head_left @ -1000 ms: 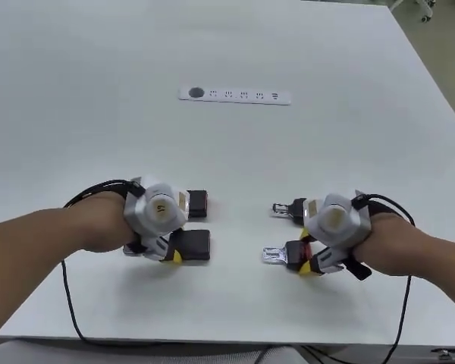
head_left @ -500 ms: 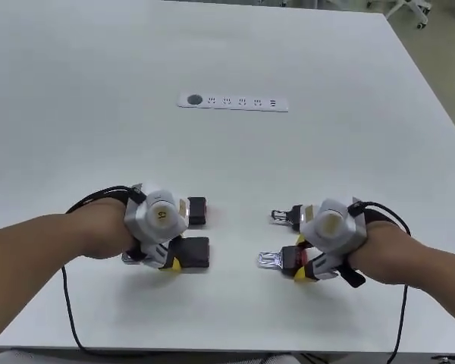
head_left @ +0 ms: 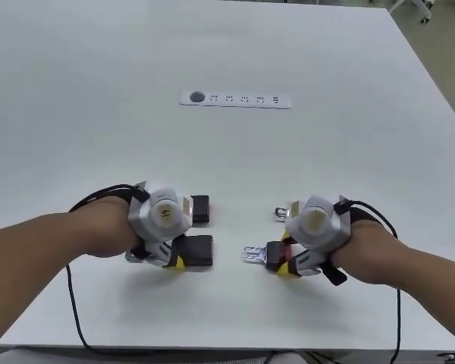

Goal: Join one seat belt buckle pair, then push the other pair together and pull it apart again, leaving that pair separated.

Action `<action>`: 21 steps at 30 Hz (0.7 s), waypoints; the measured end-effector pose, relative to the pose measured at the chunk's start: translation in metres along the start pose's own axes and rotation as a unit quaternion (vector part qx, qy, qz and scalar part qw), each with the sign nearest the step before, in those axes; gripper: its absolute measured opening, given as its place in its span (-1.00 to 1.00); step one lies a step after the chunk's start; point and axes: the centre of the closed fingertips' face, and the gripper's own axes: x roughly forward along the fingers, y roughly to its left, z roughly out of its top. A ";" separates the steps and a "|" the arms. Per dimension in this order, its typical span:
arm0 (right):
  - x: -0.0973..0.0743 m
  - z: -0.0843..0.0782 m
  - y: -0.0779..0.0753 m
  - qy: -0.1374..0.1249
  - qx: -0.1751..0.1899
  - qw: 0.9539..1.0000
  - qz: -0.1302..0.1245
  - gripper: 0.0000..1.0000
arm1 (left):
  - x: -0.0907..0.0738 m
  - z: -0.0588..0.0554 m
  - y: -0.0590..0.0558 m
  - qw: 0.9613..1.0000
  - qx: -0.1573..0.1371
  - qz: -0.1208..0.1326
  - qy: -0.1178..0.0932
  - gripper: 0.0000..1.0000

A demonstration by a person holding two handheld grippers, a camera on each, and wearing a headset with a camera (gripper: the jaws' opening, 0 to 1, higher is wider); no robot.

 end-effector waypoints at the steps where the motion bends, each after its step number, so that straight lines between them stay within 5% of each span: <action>1: 0.001 0.003 0.000 -0.004 0.002 1.000 -0.002 -0.29 | 0.000 0.000 0.000 1.000 0.000 0.001 0.001 -0.36; 7: 0.013 0.028 0.003 -0.026 0.012 1.000 -0.002 -0.29 | 0.000 0.000 0.000 1.000 0.000 0.004 0.004 -0.36; 11: 0.021 0.043 0.007 -0.018 -0.008 1.000 0.003 -0.29 | -0.001 0.000 0.000 1.000 0.002 0.004 0.002 -0.36; 21: 0.025 0.056 0.010 -0.018 -0.037 0.999 -0.005 -0.30 | -0.001 0.000 -0.001 1.000 0.001 0.004 0.007 -0.36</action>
